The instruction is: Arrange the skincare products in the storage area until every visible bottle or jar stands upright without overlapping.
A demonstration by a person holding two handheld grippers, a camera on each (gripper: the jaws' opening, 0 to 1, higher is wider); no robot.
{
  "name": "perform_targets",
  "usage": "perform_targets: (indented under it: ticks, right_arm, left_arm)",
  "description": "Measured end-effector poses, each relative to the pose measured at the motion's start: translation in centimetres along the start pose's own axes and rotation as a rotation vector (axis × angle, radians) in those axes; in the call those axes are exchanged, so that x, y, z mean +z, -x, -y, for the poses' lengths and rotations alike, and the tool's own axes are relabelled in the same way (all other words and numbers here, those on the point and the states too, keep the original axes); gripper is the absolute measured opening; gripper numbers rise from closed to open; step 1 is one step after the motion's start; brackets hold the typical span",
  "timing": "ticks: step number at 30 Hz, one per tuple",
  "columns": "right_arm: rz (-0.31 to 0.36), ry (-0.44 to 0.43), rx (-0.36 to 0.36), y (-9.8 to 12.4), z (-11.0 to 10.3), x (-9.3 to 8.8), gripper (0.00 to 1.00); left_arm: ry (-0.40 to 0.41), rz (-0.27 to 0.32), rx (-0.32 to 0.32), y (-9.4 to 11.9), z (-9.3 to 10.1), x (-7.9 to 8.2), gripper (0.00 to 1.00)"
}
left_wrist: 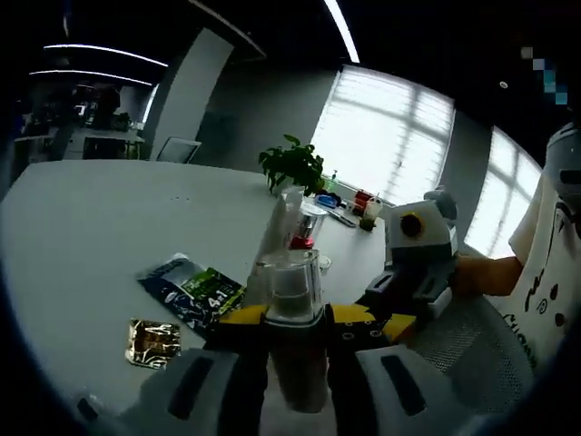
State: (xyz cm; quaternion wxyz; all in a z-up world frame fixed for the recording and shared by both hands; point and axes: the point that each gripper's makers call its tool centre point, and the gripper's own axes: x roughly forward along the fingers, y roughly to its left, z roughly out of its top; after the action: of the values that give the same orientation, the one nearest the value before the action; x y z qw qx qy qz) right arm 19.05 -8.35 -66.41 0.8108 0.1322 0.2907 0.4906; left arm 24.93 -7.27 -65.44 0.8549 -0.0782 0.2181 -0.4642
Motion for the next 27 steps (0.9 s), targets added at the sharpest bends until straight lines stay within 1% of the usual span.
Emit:
perform_targets:
  ticks: [1,3,5,7,9,10,11,12,13,14,17,19,20,21,24,25,27]
  right_arm:
    - [0.004,0.002,-0.002,0.0,0.0,0.1,0.20]
    - [0.014,0.017,-0.006,0.0,0.0,0.4,0.18]
    - [0.033,0.017,-0.009,0.1,0.0,0.8,0.19]
    - [0.056,0.027,-0.020,0.3,0.1,1.2,0.19]
    - [0.096,0.038,-0.023,0.5,0.1,2.0,0.20]
    - [0.104,0.030,-0.025,0.6,0.2,2.2,0.21]
    - [0.105,0.028,-0.031,0.6,0.4,2.2,0.22]
    - [0.105,0.026,-0.040,0.6,0.6,2.2,0.23]
    - [0.104,0.031,-0.067,0.7,1.0,2.2,0.25]
    - [0.113,0.047,-0.080,0.8,1.2,2.4,0.26]
    - [0.151,0.049,-0.075,1.0,1.1,3.2,0.24]
    - [0.153,0.049,-0.085,1.0,1.1,3.3,0.23]
    - [0.153,0.051,-0.089,1.1,1.2,3.3,0.23]
    - [0.152,0.055,-0.098,1.1,1.4,3.3,0.24]
    - [0.161,0.056,-0.120,1.5,1.7,3.4,0.23]
    - [0.166,0.052,-0.121,1.5,1.7,3.5,0.24]
    - [0.175,0.049,-0.132,1.6,1.9,3.7,0.23]
  left_arm:
    - [0.003,-0.002,0.009,0.0,-0.1,-0.1,0.20]
    - [-0.016,-0.015,0.020,-0.2,-0.3,-0.5,0.20]
    - [-0.034,-0.035,0.028,-0.4,-0.2,-0.9,0.20]
    - [-0.048,-0.059,0.033,-0.7,-0.1,-1.4,0.20]
    - [-0.076,-0.094,0.049,-0.8,-0.5,-2.0,0.20]
    - [-0.113,-0.116,0.054,-0.9,-0.6,-2.4,0.20]
    - [-0.116,-0.123,0.053,-1.1,-0.4,-2.5,0.20]
    - [-0.118,-0.126,0.050,-1.2,-0.2,-2.6,0.20]
    - [-0.133,-0.129,0.041,-1.4,0.1,-2.6,0.20]
    - [-0.147,-0.135,0.034,-1.6,0.4,-2.6,0.20]
    - [-0.192,-0.157,0.004,-2.2,1.2,-3.0,0.20]
    - [-0.219,-0.166,-0.013,-2.9,2.3,-3.2,0.20]
    - [-0.225,-0.169,-0.032,-3.1,2.7,-3.3,0.20]
    - [-0.222,-0.173,-0.031,-3.2,2.7,-3.3,0.20]
    - [-0.253,-0.168,-0.032,-3.3,2.9,-3.0,0.20]
    - [-0.266,-0.157,-0.047,-3.3,3.5,-2.8,0.20]
    - [-0.271,-0.142,-0.063,-3.4,4.0,-2.5,0.20]
